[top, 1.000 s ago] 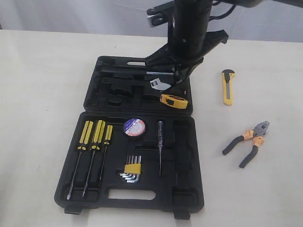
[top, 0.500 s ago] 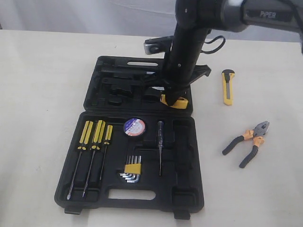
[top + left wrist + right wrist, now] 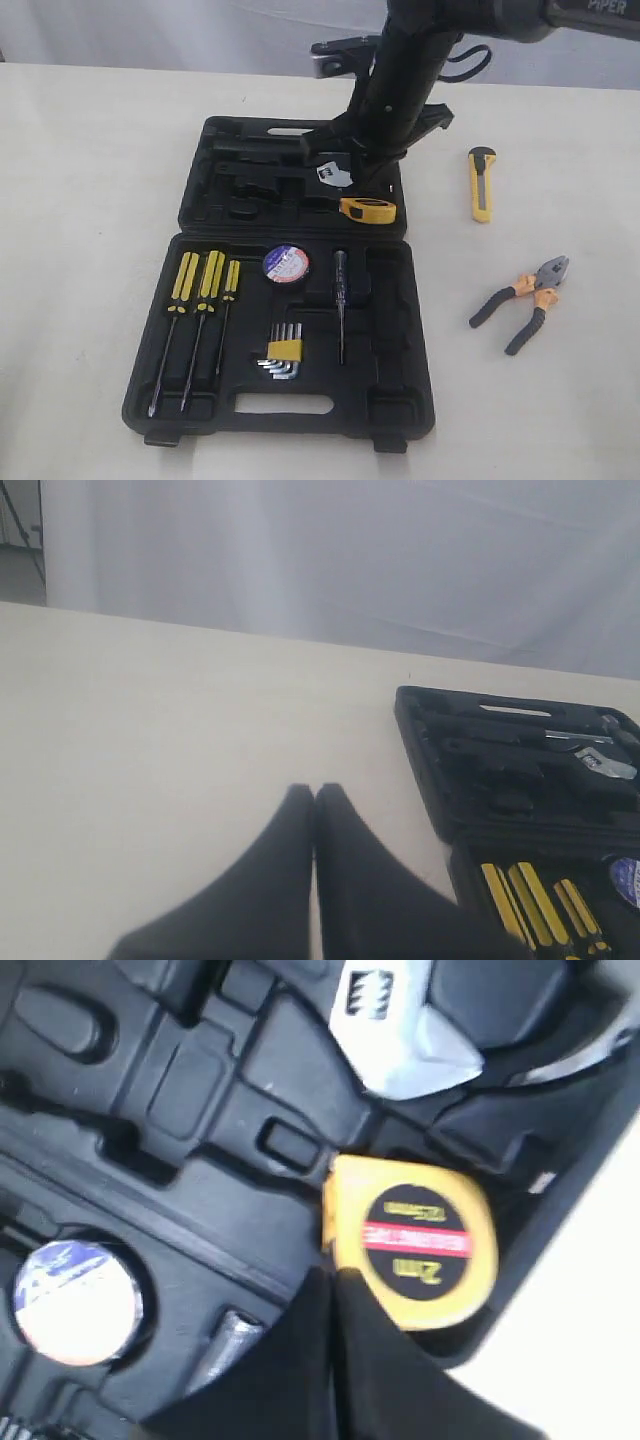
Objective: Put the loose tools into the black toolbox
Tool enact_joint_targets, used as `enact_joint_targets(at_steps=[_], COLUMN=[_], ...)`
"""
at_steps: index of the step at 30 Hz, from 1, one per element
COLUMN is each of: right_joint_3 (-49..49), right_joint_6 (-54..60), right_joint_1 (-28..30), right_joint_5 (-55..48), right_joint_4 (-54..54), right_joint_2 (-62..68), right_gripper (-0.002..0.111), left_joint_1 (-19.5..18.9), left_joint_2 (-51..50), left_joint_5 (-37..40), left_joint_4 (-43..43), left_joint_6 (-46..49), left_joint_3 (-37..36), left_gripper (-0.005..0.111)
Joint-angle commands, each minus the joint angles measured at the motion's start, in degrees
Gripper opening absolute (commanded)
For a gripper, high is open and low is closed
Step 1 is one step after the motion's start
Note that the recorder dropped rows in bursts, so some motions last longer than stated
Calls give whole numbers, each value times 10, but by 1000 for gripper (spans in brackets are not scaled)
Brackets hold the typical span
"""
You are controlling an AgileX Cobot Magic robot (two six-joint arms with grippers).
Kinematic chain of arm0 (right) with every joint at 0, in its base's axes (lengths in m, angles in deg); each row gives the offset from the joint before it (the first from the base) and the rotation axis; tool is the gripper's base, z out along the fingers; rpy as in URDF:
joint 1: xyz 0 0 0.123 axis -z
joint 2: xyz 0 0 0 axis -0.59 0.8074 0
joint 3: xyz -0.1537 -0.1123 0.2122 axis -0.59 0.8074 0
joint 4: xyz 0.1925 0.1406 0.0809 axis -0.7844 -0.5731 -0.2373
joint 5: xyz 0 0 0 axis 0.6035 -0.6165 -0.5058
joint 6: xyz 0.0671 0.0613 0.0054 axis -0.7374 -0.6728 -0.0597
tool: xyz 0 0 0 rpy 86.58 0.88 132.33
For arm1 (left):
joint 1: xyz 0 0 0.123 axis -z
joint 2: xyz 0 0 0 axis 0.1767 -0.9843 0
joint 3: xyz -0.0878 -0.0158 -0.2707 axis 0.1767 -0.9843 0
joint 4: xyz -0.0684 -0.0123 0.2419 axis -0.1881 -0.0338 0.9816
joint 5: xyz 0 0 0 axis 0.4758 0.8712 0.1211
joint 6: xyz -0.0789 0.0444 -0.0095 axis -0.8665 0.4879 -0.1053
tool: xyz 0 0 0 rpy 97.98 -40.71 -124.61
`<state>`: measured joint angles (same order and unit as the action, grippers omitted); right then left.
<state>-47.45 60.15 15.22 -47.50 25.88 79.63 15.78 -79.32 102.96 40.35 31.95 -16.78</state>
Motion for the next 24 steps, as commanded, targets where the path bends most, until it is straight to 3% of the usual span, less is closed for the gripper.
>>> enact_joint_targets(at_steps=[1,24], right_joint_3=[0,4], right_joint_6=[15,24], right_joint_1=[8,8], right_joint_5=[-5,11], right_joint_4=[6,-23], right_joint_2=[2,109], right_gripper=[-1,-1], left_joint_1=[3,3], left_joint_2=[-2,-2], left_joint_5=[0,0], left_joint_4=[3,-2], left_joint_6=[0,0], left_joint_3=[3,3], left_gripper=[0,0])
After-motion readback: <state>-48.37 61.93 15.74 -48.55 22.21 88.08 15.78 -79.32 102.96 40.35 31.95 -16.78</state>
